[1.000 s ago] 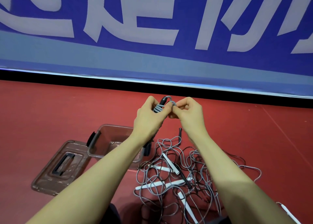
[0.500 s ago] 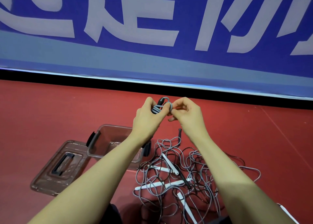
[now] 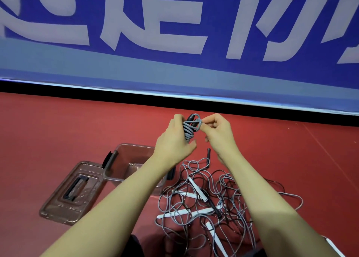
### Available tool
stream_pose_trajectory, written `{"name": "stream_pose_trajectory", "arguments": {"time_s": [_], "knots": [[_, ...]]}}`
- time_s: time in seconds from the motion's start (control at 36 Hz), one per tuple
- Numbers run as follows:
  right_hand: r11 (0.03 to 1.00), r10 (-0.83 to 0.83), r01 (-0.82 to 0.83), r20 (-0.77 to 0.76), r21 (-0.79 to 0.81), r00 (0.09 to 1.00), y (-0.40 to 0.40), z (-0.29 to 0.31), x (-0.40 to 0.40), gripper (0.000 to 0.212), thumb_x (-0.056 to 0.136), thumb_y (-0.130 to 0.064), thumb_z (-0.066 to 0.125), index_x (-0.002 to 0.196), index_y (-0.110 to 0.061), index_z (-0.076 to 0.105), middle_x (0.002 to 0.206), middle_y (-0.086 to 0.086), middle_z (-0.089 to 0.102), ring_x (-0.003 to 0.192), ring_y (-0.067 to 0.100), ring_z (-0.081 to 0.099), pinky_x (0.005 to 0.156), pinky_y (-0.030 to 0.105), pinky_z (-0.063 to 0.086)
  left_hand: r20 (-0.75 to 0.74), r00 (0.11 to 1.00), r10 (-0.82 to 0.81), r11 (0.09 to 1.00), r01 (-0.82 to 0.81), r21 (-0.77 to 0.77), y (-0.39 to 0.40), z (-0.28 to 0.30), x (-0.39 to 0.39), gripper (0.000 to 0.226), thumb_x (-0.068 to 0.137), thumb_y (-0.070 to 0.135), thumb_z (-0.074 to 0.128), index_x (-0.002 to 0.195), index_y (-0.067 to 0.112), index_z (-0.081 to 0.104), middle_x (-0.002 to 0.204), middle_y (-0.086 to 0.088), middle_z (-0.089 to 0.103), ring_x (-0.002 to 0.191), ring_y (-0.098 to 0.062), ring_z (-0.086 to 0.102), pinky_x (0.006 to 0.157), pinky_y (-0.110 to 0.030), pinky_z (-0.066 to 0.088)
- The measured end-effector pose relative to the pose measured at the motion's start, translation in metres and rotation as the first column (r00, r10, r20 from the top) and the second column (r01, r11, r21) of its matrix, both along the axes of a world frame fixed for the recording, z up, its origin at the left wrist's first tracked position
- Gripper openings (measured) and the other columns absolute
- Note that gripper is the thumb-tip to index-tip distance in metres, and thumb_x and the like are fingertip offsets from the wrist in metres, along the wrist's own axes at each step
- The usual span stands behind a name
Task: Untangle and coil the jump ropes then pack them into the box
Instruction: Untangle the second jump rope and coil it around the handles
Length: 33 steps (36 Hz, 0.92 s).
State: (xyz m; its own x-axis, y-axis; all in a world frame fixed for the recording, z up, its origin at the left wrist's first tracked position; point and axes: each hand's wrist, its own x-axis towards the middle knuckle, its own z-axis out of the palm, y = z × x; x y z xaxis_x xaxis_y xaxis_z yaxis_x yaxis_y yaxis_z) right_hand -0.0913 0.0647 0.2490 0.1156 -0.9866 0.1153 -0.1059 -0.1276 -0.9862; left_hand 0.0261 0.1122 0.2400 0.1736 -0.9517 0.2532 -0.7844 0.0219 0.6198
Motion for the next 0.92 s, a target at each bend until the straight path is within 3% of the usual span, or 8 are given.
{"name": "stream_pose_trajectory", "arguments": {"time_s": [0.08, 0.14, 0.22, 0.47, 0.58, 0.72, 0.83, 0.92], "knots": [[0.998, -0.039, 0.038, 0.007, 0.052, 0.999, -0.001, -0.003, 0.004, 0.02, 0.082, 0.001, 0.064, 0.075, -0.015, 0.053, 0.074, 0.008, 0.056, 0.063, 0.013, 0.047, 0.059, 0.031, 0.039, 0.113, 0.988, 0.105, 0.994, -0.107, 0.016, -0.001, 0.0, 0.0, 0.04, 0.082, 0.034, 0.063, 0.107, 0.014, 0.039, 0.106, -0.004, 0.057, 0.095, -0.031, 0.058, 0.065, -0.032, 0.037], [0.996, -0.067, 0.066, 0.018, 0.066, 0.998, 0.0, -0.003, 0.005, 0.019, 0.082, 0.0, 0.063, 0.075, -0.014, 0.052, 0.071, 0.006, 0.054, 0.059, 0.012, 0.046, 0.06, 0.033, 0.039, 0.249, 0.957, 0.147, 0.988, -0.152, -0.002, 0.0, 0.0, 0.0, 0.04, 0.087, 0.038, 0.058, 0.116, 0.016, 0.043, 0.109, -0.004, 0.058, 0.099, -0.031, 0.057, 0.065, -0.032, 0.034], [0.995, -0.066, 0.066, 0.003, 0.069, 0.998, 0.001, -0.002, 0.006, 0.017, 0.084, -0.003, 0.062, 0.076, -0.014, 0.052, 0.069, 0.002, 0.053, 0.057, 0.012, 0.045, 0.062, 0.035, 0.042, 0.384, 0.909, 0.16, 0.984, -0.178, 0.01, 0.001, -0.001, -0.007, 0.047, 0.091, 0.03, 0.049, 0.133, 0.015, 0.034, 0.114, -0.007, 0.051, 0.102, -0.032, 0.055, 0.065, -0.034, 0.032], [0.996, -0.064, 0.073, -0.157, 0.053, 0.986, 0.01, -0.01, 0.009, 0.019, 0.083, -0.008, 0.063, 0.074, -0.016, 0.049, 0.068, 0.0, 0.053, 0.064, 0.018, 0.05, 0.067, 0.039, 0.047, 0.397, 0.908, 0.135, 0.963, -0.215, 0.165, 0.0, -0.001, -0.008, 0.041, 0.088, 0.012, 0.051, 0.123, 0.01, 0.031, 0.103, -0.014, 0.054, 0.084, -0.036, 0.058, 0.061, -0.037, 0.034], [0.998, -0.034, 0.017, -0.334, -0.055, 0.942, 0.019, -0.006, 0.01, 0.02, 0.083, -0.006, 0.058, 0.072, -0.019, 0.047, 0.07, -0.002, 0.055, 0.072, 0.019, 0.053, 0.064, 0.027, 0.037, 0.353, 0.925, 0.141, 0.95, -0.227, 0.215, 0.0, -0.001, -0.004, 0.039, 0.084, 0.008, 0.054, 0.117, 0.01, 0.035, 0.1, -0.014, 0.058, 0.082, -0.036, 0.056, 0.061, -0.036, 0.035], [0.965, -0.016, -0.126, -0.536, -0.228, 0.844, 0.029, -0.003, 0.01, 0.013, 0.084, 0.0, 0.049, 0.082, -0.012, 0.043, 0.086, 0.004, 0.05, 0.086, 0.024, 0.049, 0.063, 0.024, 0.025, 0.357, 0.927, 0.117, 0.951, -0.208, 0.23, 0.002, -0.002, 0.0, 0.027, 0.083, 0.007, 0.051, 0.105, 0.012, 0.036, 0.097, -0.013, 0.061, 0.081, -0.036, 0.056, 0.061, -0.036, 0.036], [0.904, -0.126, -0.195, -0.672, -0.381, 0.729, 0.03, -0.002, 0.007, 0.009, 0.088, -0.005, 0.046, 0.09, -0.012, 0.041, 0.097, 0.005, 0.046, 0.094, 0.024, 0.041, 0.072, 0.034, 0.033, 0.391, 0.917, 0.079, 0.957, -0.179, 0.228, 0.004, -0.002, 0.002, 0.025, 0.083, 0.007, 0.051, 0.098, 0.015, 0.032, 0.093, -0.011, 0.059, 0.082, -0.035, 0.056, 0.061, -0.035, 0.036], [0.84, -0.242, -0.182, -0.654, -0.51, 0.717, 0.027, -0.005, 0.004, 0.007, 0.091, -0.004, 0.046, 0.097, -0.006, 0.048, 0.102, 0.01, 0.049, 0.094, 0.026, 0.041, 0.068, 0.032, 0.033, 0.433, 0.9, 0.054, 0.972, -0.147, 0.185, 0.003, -0.002, 0.005, 0.024, 0.083, 0.008, 0.052, 0.101, 0.014, 0.037, 0.093, -0.011, 0.059, 0.08, -0.036, 0.056, 0.06, -0.034, 0.035]]}}
